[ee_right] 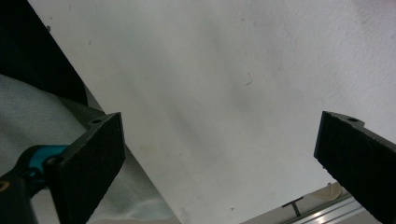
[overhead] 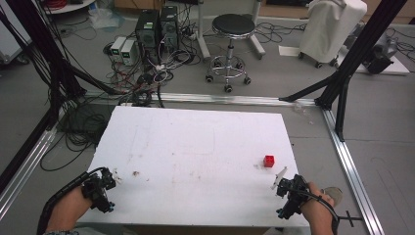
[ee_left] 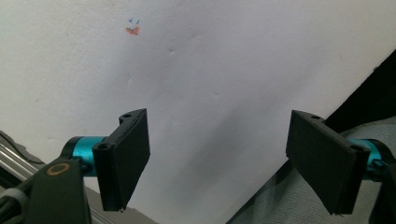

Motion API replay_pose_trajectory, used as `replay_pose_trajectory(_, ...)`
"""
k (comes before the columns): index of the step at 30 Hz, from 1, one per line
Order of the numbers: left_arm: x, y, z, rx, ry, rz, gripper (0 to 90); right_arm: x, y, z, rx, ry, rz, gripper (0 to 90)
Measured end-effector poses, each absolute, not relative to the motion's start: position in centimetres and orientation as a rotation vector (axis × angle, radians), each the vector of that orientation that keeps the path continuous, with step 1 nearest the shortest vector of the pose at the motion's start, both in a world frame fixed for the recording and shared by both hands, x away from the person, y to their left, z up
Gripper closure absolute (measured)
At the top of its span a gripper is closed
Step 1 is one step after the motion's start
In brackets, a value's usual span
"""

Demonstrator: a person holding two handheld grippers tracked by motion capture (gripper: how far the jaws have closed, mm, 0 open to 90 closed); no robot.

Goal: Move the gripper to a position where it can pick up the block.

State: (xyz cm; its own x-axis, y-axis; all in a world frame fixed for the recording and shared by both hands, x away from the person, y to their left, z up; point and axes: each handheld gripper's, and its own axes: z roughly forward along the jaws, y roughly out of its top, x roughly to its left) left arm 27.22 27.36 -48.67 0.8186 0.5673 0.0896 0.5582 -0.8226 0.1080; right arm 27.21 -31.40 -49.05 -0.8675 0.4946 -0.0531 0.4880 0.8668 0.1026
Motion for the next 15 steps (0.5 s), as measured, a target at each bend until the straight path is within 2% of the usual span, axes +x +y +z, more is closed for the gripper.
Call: replay_pose_trajectory(15, 27.18, 27.3, -48.5, 2.923, 0.9, 0.174, 22.0, 27.19, -31.31, -49.05, 0.786, 2.96, 0.136, 1.5)
